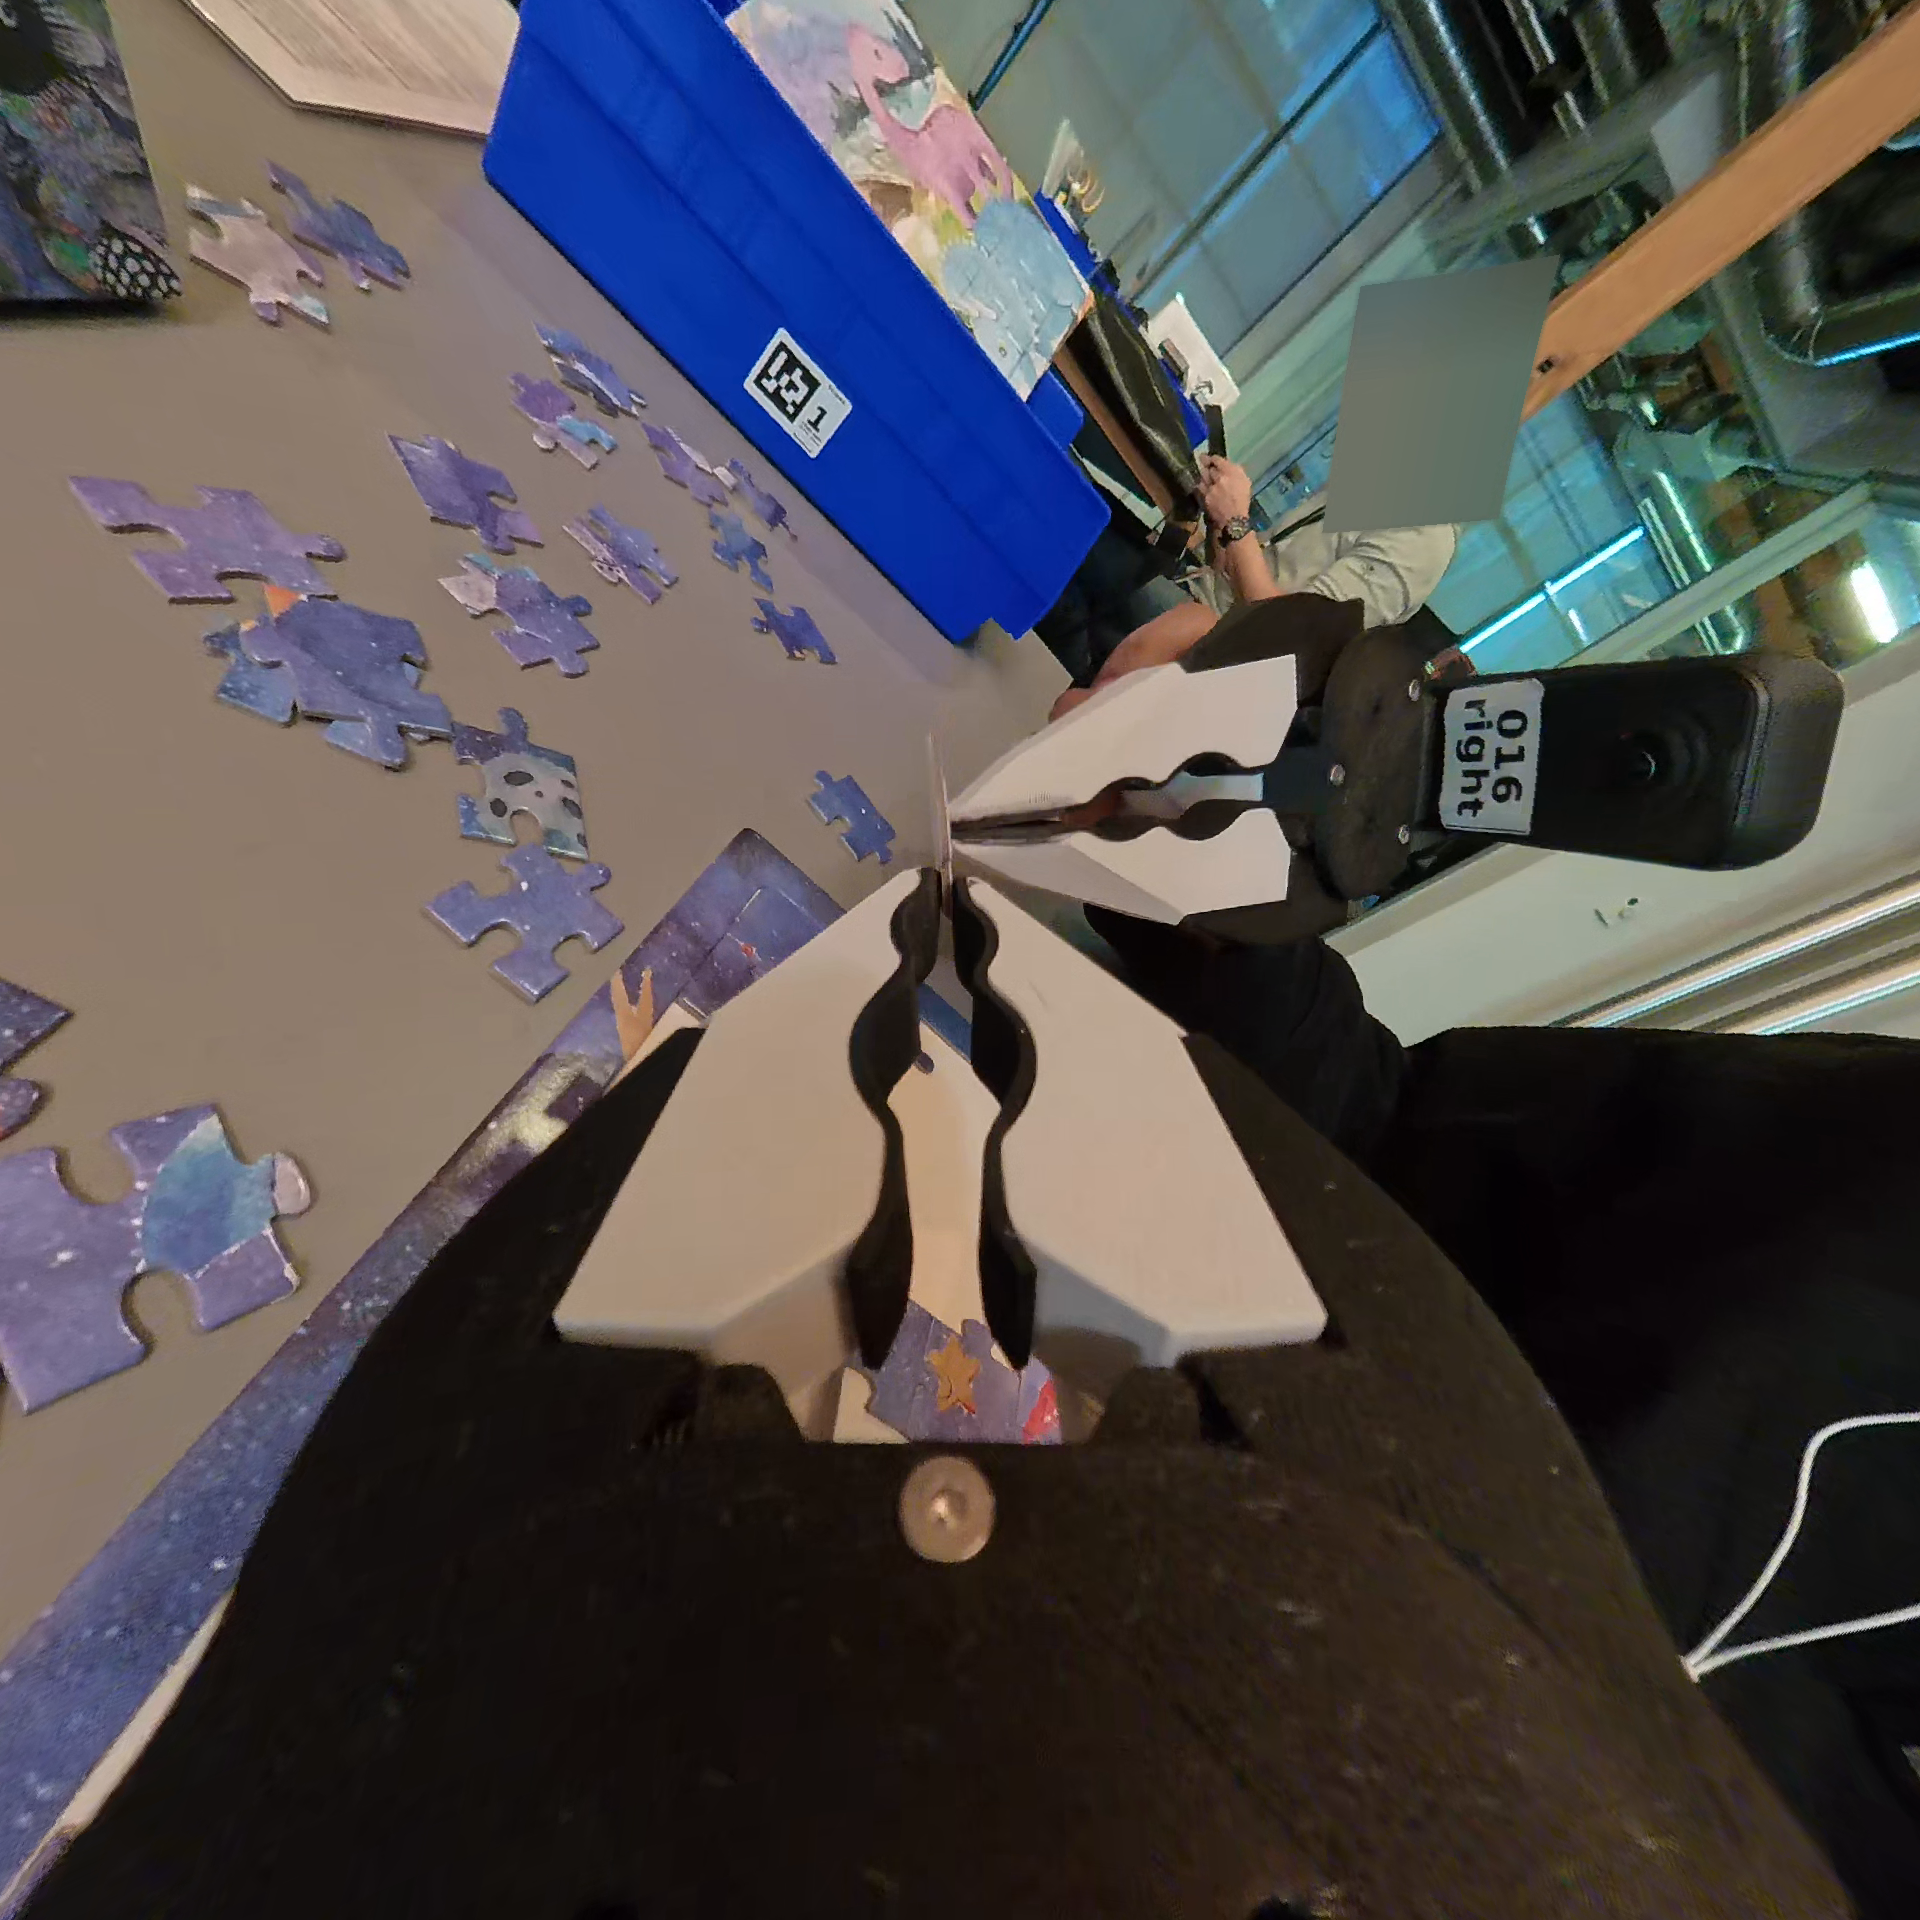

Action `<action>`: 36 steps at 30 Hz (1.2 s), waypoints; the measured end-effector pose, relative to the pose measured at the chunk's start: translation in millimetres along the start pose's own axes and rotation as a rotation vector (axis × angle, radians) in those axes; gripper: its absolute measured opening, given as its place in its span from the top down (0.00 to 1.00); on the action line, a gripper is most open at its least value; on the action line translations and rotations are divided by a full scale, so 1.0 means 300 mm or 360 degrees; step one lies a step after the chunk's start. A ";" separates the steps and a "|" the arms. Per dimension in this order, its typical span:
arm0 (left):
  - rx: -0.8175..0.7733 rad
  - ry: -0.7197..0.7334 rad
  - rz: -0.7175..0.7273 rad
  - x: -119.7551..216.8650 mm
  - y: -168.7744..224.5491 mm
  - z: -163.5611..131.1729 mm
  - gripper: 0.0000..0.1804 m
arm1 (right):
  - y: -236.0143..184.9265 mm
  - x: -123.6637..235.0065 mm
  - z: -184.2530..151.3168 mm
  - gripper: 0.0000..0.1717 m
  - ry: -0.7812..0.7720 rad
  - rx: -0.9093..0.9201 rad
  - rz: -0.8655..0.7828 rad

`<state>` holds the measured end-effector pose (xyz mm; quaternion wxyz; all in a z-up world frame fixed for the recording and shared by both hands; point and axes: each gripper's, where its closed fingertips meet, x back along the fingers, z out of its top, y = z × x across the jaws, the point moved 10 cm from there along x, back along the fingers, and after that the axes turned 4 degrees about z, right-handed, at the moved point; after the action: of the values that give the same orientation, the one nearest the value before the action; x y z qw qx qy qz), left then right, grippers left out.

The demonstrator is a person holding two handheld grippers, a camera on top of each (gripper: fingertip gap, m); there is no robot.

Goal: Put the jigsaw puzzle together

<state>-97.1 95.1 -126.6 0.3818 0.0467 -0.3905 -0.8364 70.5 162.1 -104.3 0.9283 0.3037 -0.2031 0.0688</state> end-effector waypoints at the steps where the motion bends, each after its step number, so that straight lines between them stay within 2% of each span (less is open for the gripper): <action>1: 0.0000 -0.0008 -0.0001 -0.001 0.000 -0.002 1.00 | -0.001 0.000 0.001 1.00 -0.0001 0.0002 0.0004; 7: 0.0007 -0.0009 -0.0010 -0.003 -0.001 -0.004 1.00 | 0.008 0.011 -0.006 1.00 -0.0012 -0.0001 -0.0008; 11: 0.0040 0.0015 -0.0040 0.002 -0.004 0.000 1.00 | 0.026 0.021 -0.021 0.93 -0.0022 -0.0060 -0.0019; 16: 0.0046 0.0014 -0.0054 -0.002 0.000 -0.002 1.00 | 0.017 0.017 -0.015 0.91 -0.0003 -0.0058 0.0014; 28: 0.0022 -0.0021 -0.0048 -0.011 0.004 -0.007 1.00 | 0.006 0.013 -0.007 0.95 -0.0024 -0.0009 0.0017; 29: 0.0008 -0.0028 -0.0028 -0.011 0.003 -0.008 0.99 | 0.006 0.015 -0.008 0.95 -0.0028 -0.0010 0.0025; 32: -0.0077 -0.0028 0.0095 -0.001 -0.003 0.001 0.88 | 0.009 0.021 -0.022 0.95 -0.0077 -0.0041 0.0088; 36: -0.0249 -0.0025 0.0258 0.018 -0.005 0.014 0.83 | -0.009 0.014 -0.069 0.95 -0.0231 -0.0184 0.0383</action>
<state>-103.4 94.7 -123.6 0.4475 -0.0216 -0.3294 -0.8311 82.0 172.2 -119.2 0.9122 0.2272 -0.3082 0.1456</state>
